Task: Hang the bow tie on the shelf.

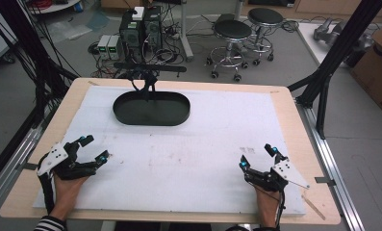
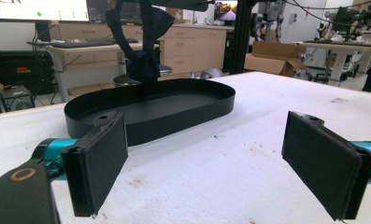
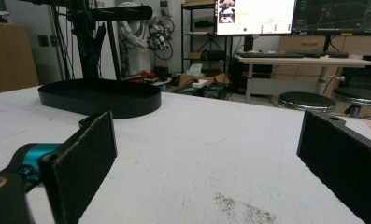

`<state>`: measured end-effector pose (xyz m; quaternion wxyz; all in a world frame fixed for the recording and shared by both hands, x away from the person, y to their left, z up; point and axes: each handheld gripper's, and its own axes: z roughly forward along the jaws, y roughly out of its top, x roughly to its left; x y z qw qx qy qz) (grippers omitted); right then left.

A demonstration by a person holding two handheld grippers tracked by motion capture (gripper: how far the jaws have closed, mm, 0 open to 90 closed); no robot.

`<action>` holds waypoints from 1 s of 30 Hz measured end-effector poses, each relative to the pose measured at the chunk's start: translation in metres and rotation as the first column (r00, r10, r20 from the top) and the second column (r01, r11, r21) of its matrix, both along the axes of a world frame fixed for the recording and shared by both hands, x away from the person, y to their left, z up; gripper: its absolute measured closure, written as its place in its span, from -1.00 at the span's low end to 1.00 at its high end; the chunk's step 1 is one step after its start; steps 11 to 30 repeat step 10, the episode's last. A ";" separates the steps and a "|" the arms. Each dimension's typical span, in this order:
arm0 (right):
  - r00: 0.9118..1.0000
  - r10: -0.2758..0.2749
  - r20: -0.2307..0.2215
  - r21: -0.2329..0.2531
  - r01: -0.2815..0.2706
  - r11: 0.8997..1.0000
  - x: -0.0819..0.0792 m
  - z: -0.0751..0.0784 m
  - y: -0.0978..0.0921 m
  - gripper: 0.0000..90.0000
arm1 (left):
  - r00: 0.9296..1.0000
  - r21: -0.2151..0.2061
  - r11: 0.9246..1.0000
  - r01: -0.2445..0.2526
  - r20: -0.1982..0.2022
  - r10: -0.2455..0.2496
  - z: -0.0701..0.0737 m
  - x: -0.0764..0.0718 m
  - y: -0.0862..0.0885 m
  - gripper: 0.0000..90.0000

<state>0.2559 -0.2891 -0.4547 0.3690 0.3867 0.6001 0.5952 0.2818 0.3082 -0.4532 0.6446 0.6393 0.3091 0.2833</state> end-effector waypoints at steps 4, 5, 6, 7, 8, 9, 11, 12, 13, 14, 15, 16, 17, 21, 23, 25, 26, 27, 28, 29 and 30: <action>1.000 0.000 0.002 -0.001 0.000 1.000 0.000 0.000 0.000 -0.92 | 1.000 -0.019 1.000 -0.004 0.008 0.004 -0.001 -0.001 0.002 -0.66; 1.000 0.001 0.002 -0.001 -0.001 1.000 0.000 0.000 0.000 -0.92 | 1.000 -0.031 0.999 -0.014 0.006 0.014 -0.001 -0.002 0.003 -0.66; 1.000 0.001 0.002 0.000 -0.001 1.000 0.000 0.000 0.000 -0.91 | 1.000 -0.031 0.999 -0.014 0.006 0.014 -0.001 -0.002 0.003 -0.66; 1.000 0.001 0.004 -0.002 -0.001 1.000 0.000 0.000 0.000 -0.91 | 1.000 -0.033 0.999 -0.011 0.006 0.011 -0.001 -0.003 0.004 -0.66; 1.000 0.002 -0.001 0.000 -0.002 1.000 0.000 0.000 0.000 -0.91 | 1.000 -0.030 0.999 -0.009 0.010 0.010 -0.001 -0.003 0.004 -0.66; 1.000 0.002 -0.002 0.002 -0.002 1.000 0.000 0.000 0.000 -0.91 | 1.000 -0.029 1.000 -0.011 0.011 0.012 -0.001 -0.004 0.004 -0.66; 1.000 0.002 -0.002 0.002 -0.002 1.000 0.000 0.000 0.000 -0.91 | 1.000 -0.029 1.000 -0.011 0.011 0.012 -0.001 -0.004 0.004 -0.66; 1.000 0.002 -0.002 0.002 -0.002 1.000 0.000 0.000 0.000 -0.91 | 1.000 -0.029 1.000 -0.011 0.011 0.012 -0.001 -0.004 0.004 -0.66; 1.000 0.002 -0.002 0.002 -0.002 1.000 0.000 0.000 0.000 -0.91 | 1.000 -0.029 1.000 -0.011 0.011 0.012 -0.001 -0.004 0.004 -0.66; 1.000 0.002 -0.002 0.002 -0.002 1.000 0.000 0.000 0.000 -0.91 | 1.000 -0.029 1.000 -0.011 0.011 0.012 -0.001 -0.004 0.004 -0.66; 1.000 0.002 -0.002 0.002 -0.002 1.000 0.000 0.000 0.000 -0.91 | 1.000 -0.029 1.000 -0.011 0.011 0.012 -0.001 -0.004 0.004 -0.66; 1.000 0.002 -0.002 0.002 -0.002 1.000 0.000 0.000 0.000 -0.91 | 1.000 -0.029 1.000 -0.011 0.011 0.012 -0.001 -0.004 0.004 -0.66; 1.000 0.002 -0.002 0.002 -0.002 1.000 0.000 0.000 0.000 -0.91 | 1.000 -0.029 1.000 -0.011 0.011 0.012 -0.001 -0.004 0.004 -0.66; 1.000 0.002 -0.002 0.002 -0.002 1.000 0.000 0.000 0.000 -0.91 | 1.000 -0.029 1.000 -0.011 0.011 0.012 -0.001 -0.004 0.004 -0.66; 1.000 0.002 -0.002 0.002 -0.002 1.000 0.000 0.000 0.000 -0.91 | 1.000 -0.029 1.000 -0.011 0.011 0.012 -0.001 -0.004 0.004 -0.66; 1.000 0.002 -0.002 0.002 -0.002 1.000 0.000 0.000 0.000 -0.91 | 1.000 -0.029 1.000 -0.011 0.011 0.012 -0.001 -0.004 0.004 -0.66; 1.000 0.002 -0.002 0.002 -0.002 1.000 0.000 0.000 0.000 -0.91 | 1.000 -0.029 1.000 -0.011 0.011 0.012 -0.001 -0.004 0.004 -0.66; 1.000 0.002 -0.002 0.002 -0.002 1.000 0.000 0.000 0.000 -0.91 | 1.000 -0.029 1.000 -0.011 0.011 0.012 -0.001 -0.004 0.004 -0.66; 1.000 0.002 -0.002 0.002 -0.002 1.000 0.000 0.000 0.000 -0.91 | 1.000 -0.029 1.000 -0.011 0.011 0.012 -0.001 -0.004 0.004 -0.66; 1.000 0.002 -0.002 0.002 -0.002 1.000 0.000 0.000 0.000 -0.91 | 1.000 -0.029 1.000 -0.011 0.011 0.012 -0.001 -0.004 0.004 -0.66; 1.000 0.002 -0.002 0.002 -0.002 1.000 0.000 0.000 0.000 -0.91 | 1.000 -0.029 1.000 -0.011 0.011 0.012 -0.001 -0.004 0.004 -0.66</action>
